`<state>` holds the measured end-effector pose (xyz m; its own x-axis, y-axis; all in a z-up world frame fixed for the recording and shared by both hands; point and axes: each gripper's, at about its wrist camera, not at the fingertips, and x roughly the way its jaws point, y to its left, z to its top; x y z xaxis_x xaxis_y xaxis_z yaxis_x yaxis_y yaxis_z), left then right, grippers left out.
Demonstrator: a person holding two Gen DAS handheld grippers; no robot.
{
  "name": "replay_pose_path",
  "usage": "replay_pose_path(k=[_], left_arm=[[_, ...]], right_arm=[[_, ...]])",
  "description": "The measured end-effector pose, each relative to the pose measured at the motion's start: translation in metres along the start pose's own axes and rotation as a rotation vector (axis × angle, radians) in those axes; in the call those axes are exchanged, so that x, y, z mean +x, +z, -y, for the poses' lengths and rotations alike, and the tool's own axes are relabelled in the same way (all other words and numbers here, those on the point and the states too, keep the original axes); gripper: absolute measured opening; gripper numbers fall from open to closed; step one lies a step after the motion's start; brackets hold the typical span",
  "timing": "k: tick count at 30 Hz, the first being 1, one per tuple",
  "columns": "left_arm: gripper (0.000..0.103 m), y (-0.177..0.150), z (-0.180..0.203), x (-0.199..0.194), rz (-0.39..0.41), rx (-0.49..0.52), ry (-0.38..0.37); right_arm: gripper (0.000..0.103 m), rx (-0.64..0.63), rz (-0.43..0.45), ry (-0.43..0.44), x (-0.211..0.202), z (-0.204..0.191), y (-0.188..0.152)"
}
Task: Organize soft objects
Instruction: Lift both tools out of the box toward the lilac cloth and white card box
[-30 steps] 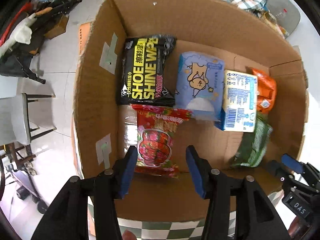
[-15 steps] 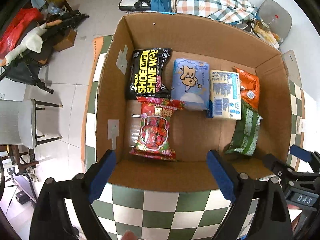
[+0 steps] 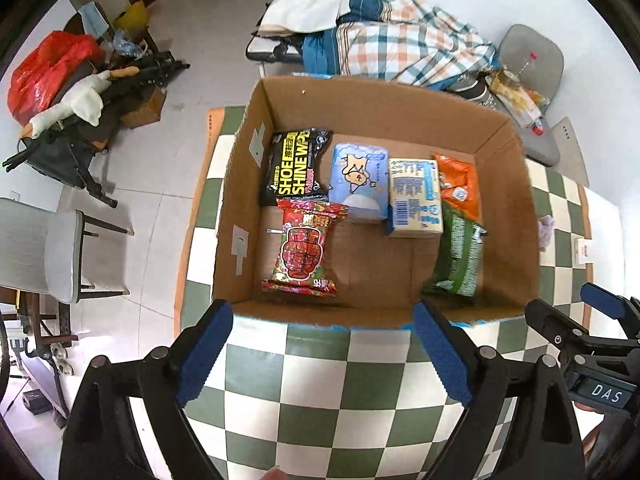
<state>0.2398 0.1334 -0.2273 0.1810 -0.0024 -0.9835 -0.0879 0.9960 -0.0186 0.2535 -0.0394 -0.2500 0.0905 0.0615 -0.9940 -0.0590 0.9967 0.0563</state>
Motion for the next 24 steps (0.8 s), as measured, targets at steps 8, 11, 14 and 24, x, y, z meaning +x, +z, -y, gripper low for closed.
replay_pose_path(k=[8,11,14,24], left_arm=[[0.092,-0.014,0.019,-0.037,0.042,-0.005,-0.041],[0.092,-0.009,0.046,-0.047,0.050,0.048,-0.039],[0.092,-0.001,0.085,-0.054,0.075,0.107,-0.053],[0.092,0.057,0.276,0.017,-0.084,0.307,-0.159]], right_arm=[[0.103,0.012,0.070,0.092,-0.045,0.014,-0.022],[0.103,0.063,0.077,0.148,-0.054,0.035,-0.027],[0.103,0.133,0.084,0.174,-0.058,0.072,-0.030],[0.103,0.424,0.053,0.111,-0.039,0.262,-0.041]])
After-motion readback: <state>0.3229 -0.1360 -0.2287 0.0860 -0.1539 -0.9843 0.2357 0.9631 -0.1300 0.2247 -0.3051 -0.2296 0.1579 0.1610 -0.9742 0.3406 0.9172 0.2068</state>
